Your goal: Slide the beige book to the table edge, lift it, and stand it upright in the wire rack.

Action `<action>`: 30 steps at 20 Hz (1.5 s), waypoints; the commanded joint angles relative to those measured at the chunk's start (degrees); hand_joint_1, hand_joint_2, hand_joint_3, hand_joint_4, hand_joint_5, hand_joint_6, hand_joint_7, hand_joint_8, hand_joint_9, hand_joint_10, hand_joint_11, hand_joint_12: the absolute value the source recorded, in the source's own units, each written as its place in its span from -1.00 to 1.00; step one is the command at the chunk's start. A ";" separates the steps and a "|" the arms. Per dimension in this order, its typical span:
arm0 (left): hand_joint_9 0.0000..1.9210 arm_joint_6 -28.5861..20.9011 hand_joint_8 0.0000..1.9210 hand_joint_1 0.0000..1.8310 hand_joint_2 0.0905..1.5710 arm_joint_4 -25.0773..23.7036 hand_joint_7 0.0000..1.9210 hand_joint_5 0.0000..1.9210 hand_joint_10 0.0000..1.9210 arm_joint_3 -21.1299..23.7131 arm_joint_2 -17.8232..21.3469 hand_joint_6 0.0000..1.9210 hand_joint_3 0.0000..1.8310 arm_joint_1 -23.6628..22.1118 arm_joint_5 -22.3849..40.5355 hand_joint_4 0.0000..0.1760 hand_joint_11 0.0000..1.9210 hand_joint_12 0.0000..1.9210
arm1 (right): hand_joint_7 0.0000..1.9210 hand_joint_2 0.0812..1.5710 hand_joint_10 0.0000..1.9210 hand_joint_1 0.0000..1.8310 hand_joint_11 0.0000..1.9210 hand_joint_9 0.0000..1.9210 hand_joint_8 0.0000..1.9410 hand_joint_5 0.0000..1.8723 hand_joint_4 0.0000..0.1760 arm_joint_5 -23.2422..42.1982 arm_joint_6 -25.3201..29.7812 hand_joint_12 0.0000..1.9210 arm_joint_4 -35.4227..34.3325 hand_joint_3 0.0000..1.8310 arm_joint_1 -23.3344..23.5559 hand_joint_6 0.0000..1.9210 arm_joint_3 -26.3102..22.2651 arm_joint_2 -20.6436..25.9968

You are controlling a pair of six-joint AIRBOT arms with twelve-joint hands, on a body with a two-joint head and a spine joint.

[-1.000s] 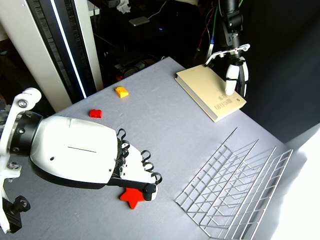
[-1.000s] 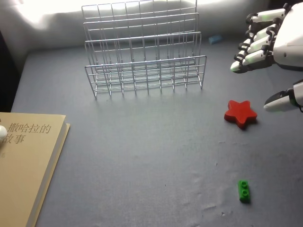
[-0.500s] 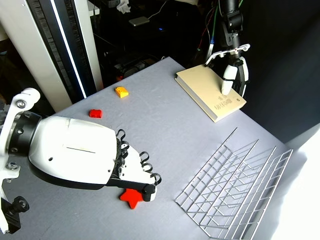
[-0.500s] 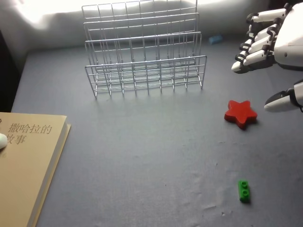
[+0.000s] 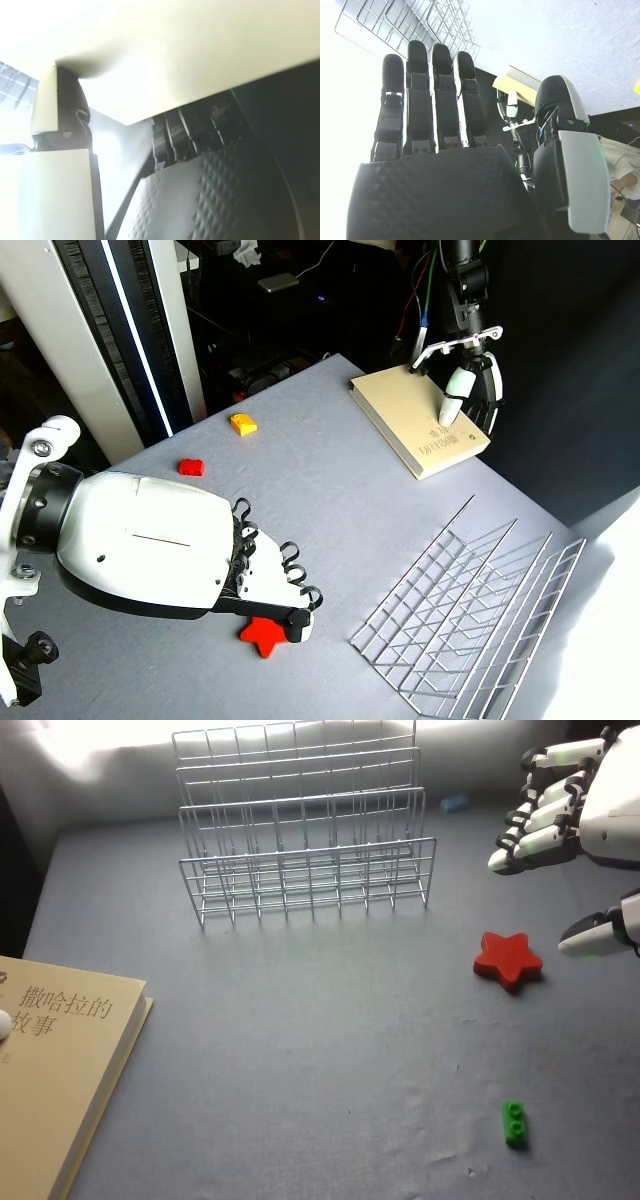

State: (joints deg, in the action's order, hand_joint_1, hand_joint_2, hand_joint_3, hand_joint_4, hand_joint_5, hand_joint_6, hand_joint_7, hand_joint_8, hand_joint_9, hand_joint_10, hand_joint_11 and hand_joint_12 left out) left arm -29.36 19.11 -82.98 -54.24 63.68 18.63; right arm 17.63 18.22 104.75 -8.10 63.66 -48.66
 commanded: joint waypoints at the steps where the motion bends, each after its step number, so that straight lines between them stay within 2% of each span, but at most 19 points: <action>1: 0.00 2.32 0.24 0.63 0.40 -0.65 -0.17 -0.12 0.12 -0.59 0.17 0.01 -1.00 0.11 3.55 -1.00 -0.08 0.60 | -0.51 0.43 -1.00 -0.68 -1.00 -0.52 -1.00 -0.51 -1.00 -1.38 0.12 0.11 -1.66 -1.00 0.63 -0.99 0.13 0.51; 4: 0.00 2.29 0.26 0.63 0.39 -0.54 -0.20 -0.10 0.11 -0.68 0.32 0.01 -1.00 -0.29 3.56 -1.00 -0.02 0.50 | -0.54 0.43 -1.00 -0.66 -1.00 -0.55 -1.00 -0.55 -1.00 -1.37 0.18 0.10 -1.66 -1.00 0.70 -1.00 0.12 0.51; 6: 0.01 2.20 0.23 0.63 0.38 2.44 -0.19 -0.08 0.09 -0.91 0.45 0.00 -1.00 -1.10 3.57 -1.00 -0.02 0.49 | -0.56 0.44 -1.00 -0.67 -1.00 -0.56 -1.00 -0.56 -1.00 -1.37 0.21 0.10 -1.66 -1.00 0.71 -1.00 0.12 0.51; 8: -0.03 1.90 0.23 0.63 0.39 5.56 -0.20 -0.10 0.15 -1.38 0.64 0.04 -1.00 -2.24 3.99 -1.00 -0.02 0.49 | -0.55 0.43 -1.00 -0.67 -1.00 -0.56 -1.00 -0.54 -1.00 -1.21 0.18 0.10 -1.66 -1.00 0.75 -0.99 0.12 0.49; 14: -0.03 -1.08 0.23 0.63 0.40 5.68 -0.20 -0.10 0.16 -1.63 1.72 0.07 -1.00 -4.89 5.14 -1.00 -0.04 0.51 | -0.51 0.44 -0.99 -0.67 -0.98 -0.52 -0.99 -0.51 -1.00 -1.17 -0.04 0.13 -1.66 -1.00 0.78 -0.99 0.13 0.48; 17: -0.05 -2.17 0.24 0.62 0.40 7.92 -0.22 -0.10 0.17 -1.75 2.43 0.07 -1.00 -6.68 6.58 -1.00 -0.04 0.52 | -0.52 0.43 -0.99 -0.67 -0.98 -0.52 -1.00 -0.52 -1.00 -1.43 -0.31 0.12 -1.66 -1.00 0.68 -1.00 0.13 0.37; 22: -0.06 -8.40 0.24 0.62 0.41 8.14 -0.23 -0.12 0.19 -1.56 3.79 0.10 -1.00 -9.86 11.18 -1.00 -0.05 0.53 | -0.52 0.43 -1.00 -0.69 -1.00 -0.54 -1.00 -0.52 -1.00 -2.01 0.18 0.10 -1.66 -1.00 0.69 -1.00 0.15 0.36; 24: -0.08 -11.68 0.26 0.62 0.42 8.16 -0.24 -0.10 0.22 -1.35 4.20 0.07 -1.00 -10.31 16.15 -1.00 -0.08 0.56 | -0.53 0.43 -1.00 -0.66 -1.00 -0.53 -1.00 -0.53 -1.00 -1.81 0.20 0.15 -1.66 -1.00 0.80 -1.00 0.13 0.33; 25: -0.11 -14.71 0.31 0.62 0.44 8.17 -0.27 -0.13 0.26 -1.35 4.43 0.12 -1.00 -10.31 19.97 -1.00 -0.11 0.61 | -0.52 0.43 -1.00 -0.65 -1.00 -0.53 -1.00 -0.53 -1.00 -1.58 0.19 0.15 -1.66 -1.00 0.80 -1.00 0.13 0.30; 26: -0.22 -16.41 0.39 0.61 0.51 8.18 -0.36 -0.25 0.38 -1.39 4.60 0.29 -1.00 -10.31 21.56 -1.00 -0.24 0.72 | -0.52 0.43 -1.00 -0.66 -1.00 -0.53 -1.00 -0.53 -1.00 -1.59 0.17 0.15 -1.66 -1.00 0.83 -1.00 0.14 0.28; 27: -0.15 -17.73 0.33 0.62 0.47 9.46 -0.30 -0.17 0.32 -1.55 4.71 0.19 -1.00 -10.31 23.25 -1.00 -0.16 0.67 | -0.51 0.42 -0.99 -0.64 -1.00 -0.52 -1.00 -0.53 -1.00 -1.93 0.17 0.11 -1.66 -1.00 0.85 -1.00 0.18 0.28; 30: -0.09 -18.91 0.25 0.62 0.43 14.55 -0.24 -0.10 0.24 -2.55 4.45 0.08 -1.00 -11.11 23.31 -1.00 -0.10 0.61 | -0.51 0.43 -1.00 -0.64 -1.00 -0.52 -1.00 -0.53 -1.00 -3.00 0.16 0.13 -1.66 -1.00 1.17 -1.00 0.31 0.26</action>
State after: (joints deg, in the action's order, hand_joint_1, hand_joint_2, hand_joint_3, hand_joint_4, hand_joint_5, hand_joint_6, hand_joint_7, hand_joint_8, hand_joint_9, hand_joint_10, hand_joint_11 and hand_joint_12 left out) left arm -47.03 32.18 -85.01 -50.50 52.95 35.20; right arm 16.34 18.26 104.66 -7.86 63.72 -48.71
